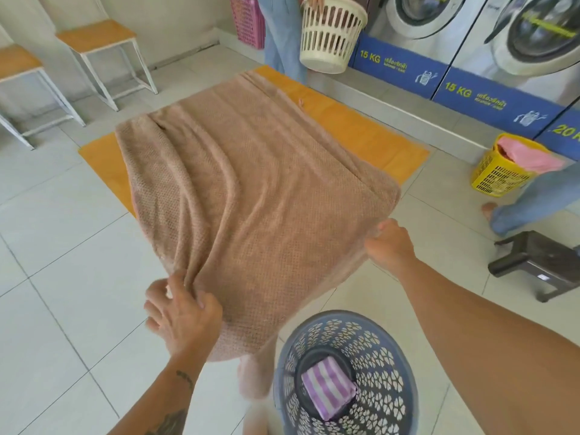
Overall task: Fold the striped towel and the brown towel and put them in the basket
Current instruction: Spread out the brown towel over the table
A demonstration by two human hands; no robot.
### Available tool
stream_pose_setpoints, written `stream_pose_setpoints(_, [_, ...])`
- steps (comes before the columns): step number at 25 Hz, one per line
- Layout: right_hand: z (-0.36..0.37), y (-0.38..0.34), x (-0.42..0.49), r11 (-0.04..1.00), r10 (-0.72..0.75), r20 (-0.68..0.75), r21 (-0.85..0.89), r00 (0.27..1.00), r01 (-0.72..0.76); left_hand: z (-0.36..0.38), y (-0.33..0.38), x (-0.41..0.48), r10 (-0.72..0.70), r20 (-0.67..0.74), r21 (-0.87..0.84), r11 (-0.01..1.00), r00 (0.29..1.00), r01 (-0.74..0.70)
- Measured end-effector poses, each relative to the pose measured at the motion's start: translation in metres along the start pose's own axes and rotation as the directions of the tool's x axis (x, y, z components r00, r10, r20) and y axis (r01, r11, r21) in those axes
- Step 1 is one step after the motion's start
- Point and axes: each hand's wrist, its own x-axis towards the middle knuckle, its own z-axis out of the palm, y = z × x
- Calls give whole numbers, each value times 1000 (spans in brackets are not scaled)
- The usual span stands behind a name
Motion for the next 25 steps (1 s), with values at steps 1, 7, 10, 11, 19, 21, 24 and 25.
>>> stream_pose_setpoints(1, [-9,5,10,1000,-15,8,28,1000,14,3,14,0,79,16,12,997,997,-79])
stream_pose_setpoints(7, [-35,24,69,941,-91,121,336,989,45,60,94,-15,184,376,260,920,908,-294])
stream_pose_setpoints(10, [-37,29,105,881,-107,103,470,989,47,87,116,-37,50,426,440,861,903,-256])
stream_pose_setpoints(11, [-40,32,120,854,-90,94,519,991,29,93,123,-41,19,425,474,847,905,-240])
stream_pose_setpoints(19, [-44,42,201,848,25,394,478,919,-228,103,150,-32,-142,428,533,837,892,-122])
stream_pose_setpoints(21, [-68,48,220,917,16,245,383,969,-112,103,156,-37,-129,405,553,823,905,-131])
stream_pose_setpoints(24, [-126,51,265,945,41,-13,325,999,-35,115,175,-54,-42,315,513,848,948,-133])
stream_pose_setpoints(25, [-145,52,283,945,54,-72,325,996,-28,121,185,-60,0,287,466,874,958,-140])
